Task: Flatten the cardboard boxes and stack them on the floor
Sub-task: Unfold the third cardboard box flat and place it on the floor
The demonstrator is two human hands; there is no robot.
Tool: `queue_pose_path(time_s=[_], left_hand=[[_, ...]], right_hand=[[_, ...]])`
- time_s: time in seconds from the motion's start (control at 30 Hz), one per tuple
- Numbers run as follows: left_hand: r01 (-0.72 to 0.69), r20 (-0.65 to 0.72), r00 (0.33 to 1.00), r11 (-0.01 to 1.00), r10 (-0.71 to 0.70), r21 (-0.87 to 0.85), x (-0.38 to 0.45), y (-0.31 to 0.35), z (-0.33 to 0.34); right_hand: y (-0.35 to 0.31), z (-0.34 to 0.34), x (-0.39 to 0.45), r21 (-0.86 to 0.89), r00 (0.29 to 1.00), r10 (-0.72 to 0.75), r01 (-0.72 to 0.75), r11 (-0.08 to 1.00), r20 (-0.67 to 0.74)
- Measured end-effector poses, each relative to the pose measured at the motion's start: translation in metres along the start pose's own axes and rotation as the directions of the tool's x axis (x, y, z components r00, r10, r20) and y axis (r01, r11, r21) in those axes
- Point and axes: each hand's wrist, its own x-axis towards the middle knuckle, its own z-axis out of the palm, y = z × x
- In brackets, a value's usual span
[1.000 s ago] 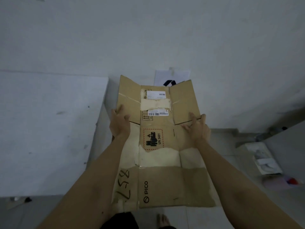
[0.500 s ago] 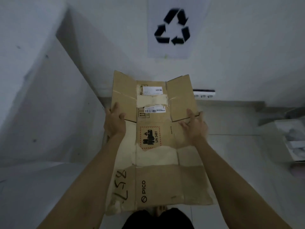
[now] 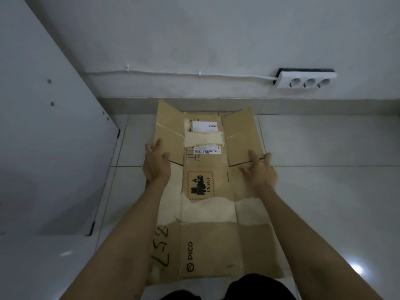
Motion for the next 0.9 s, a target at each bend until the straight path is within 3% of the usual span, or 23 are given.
queue_pose_path(time_s=[0.17,0.23,0.33,0.4,0.47,0.53,0.9], left_hand=[[-0.002,0.028,1.0,1.0,0.002,0.018,0.003,-0.015,0.047],[-0.022,0.061,0.998,0.989,0.014,0.146,0.002,-0.025,0.056],[-0.136,0.219,0.975,0.906,0.05,0.4,-0.009,-0.039,0.065],[-0.288,0.336,0.929,0.871,0.153,0.399,-0.025,-0.04,0.075],[-0.427,0.482,0.842,0.847,0.243,0.318,-0.042,-0.037,0.09],[-0.485,0.593,0.77,0.821,0.236,0.302,-0.053,-0.036,0.104],[-0.427,0.639,0.759,0.836,0.125,0.344,-0.006,-0.015,0.117]], right_hand=[[0.02,0.056,0.013,0.14,0.996,0.036,-0.048,0.989,0.086],[0.028,0.069,0.013,0.126,0.993,-0.001,-0.014,0.992,0.12],[0.032,0.082,-0.003,-0.025,0.987,-0.053,0.058,0.998,0.153],[0.026,0.093,-0.021,-0.092,0.981,-0.111,0.126,0.988,0.159],[0.015,0.104,-0.038,-0.107,0.967,-0.178,0.199,0.974,0.182],[0.007,0.113,-0.045,-0.098,0.951,-0.215,0.241,0.966,0.221],[-0.019,0.106,0.006,-0.115,0.925,-0.188,0.237,0.965,0.33]])
